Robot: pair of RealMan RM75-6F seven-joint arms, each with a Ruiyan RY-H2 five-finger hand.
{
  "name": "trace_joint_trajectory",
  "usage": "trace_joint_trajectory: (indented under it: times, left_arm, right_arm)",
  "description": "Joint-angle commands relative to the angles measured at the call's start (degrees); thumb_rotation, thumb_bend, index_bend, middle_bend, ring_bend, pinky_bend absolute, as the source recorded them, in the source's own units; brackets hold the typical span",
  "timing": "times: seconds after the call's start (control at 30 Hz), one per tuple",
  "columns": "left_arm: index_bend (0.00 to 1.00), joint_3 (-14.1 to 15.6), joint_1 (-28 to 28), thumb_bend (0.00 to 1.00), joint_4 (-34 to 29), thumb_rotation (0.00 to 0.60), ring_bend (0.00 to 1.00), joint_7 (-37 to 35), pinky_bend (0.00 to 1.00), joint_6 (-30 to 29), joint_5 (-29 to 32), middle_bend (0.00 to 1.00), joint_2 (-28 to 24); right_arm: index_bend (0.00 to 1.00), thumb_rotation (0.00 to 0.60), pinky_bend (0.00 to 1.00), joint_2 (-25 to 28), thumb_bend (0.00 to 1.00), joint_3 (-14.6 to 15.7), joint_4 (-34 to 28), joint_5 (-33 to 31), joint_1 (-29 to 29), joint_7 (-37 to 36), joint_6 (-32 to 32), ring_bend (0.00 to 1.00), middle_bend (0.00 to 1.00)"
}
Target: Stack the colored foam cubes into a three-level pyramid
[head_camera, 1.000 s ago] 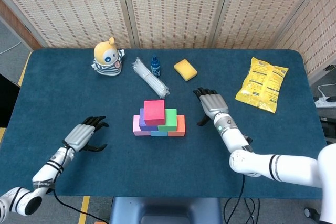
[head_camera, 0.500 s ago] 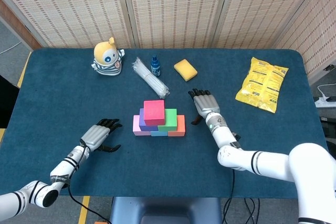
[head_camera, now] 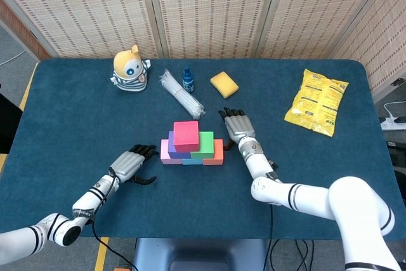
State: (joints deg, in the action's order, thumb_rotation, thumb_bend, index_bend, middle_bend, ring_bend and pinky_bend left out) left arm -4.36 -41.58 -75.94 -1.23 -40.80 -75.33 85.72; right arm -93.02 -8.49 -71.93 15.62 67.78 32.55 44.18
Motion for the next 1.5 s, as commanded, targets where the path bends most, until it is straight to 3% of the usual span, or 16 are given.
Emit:
trace_joint_trajectory:
  times: [0.03, 0.67, 1.2, 1.37, 1.5]
  left_arm:
    - [0.11, 0.1, -0.3, 0.32, 0.2, 0.257, 0.0, -0.2, 0.0, 0.1, -0.2, 0.0, 0.2]
    - [0.11, 0.5, -2.0, 0.32, 1.8, 0.258, 0.0, -1.3, 0.0, 0.6, -0.7, 0.0, 1.8]
    - [0.11, 1.2, -0.9, 0.32, 1.6, 0.255, 0.0, -1.5, 0.0, -0.5, 0.6, 0.0, 0.3]
    - [0.1, 0.8, 1.1, 0.32, -1.0, 0.262, 0.0, -2.3, 0.0, -3.6, 1.2, 0.0, -2.7]
    - [0.1, 0.5, 5.0, 0.32, -4.3, 0.354, 0.0, -2.5, 0.0, -10.0, 1.8, 0.0, -7.5]
  right_arm:
    - [0.0, 0.6, 0.09, -0.7, 0.15, -0.4, 0.7, 0.3, 0.0, -0.1, -0.1, 0.0, 0.0]
    - [0.0, 0.6, 0.09, -1.9, 0.15, -1.5, 2.0, 0.6, -0.6, 0.9, -0.4, 0.0, 0.0]
    - [0.0, 0.6, 0.07, 0.6, 0.15, -0.6, -0.6, -0.9, -1.0, 3.4, -0.2, 0.0, 0.0]
    - [0.0, 0.6, 0.07, 5.9, 0.15, -1.0, -6.7, 2.4, -3.0, 1.6, 1.9, 0.0, 0.0]
    - [0.0, 0.6, 0.07, 14.2, 0.15, -0.4, -16.7, 10.4, -7.9, -1.7, 8.3, 0.0, 0.0]
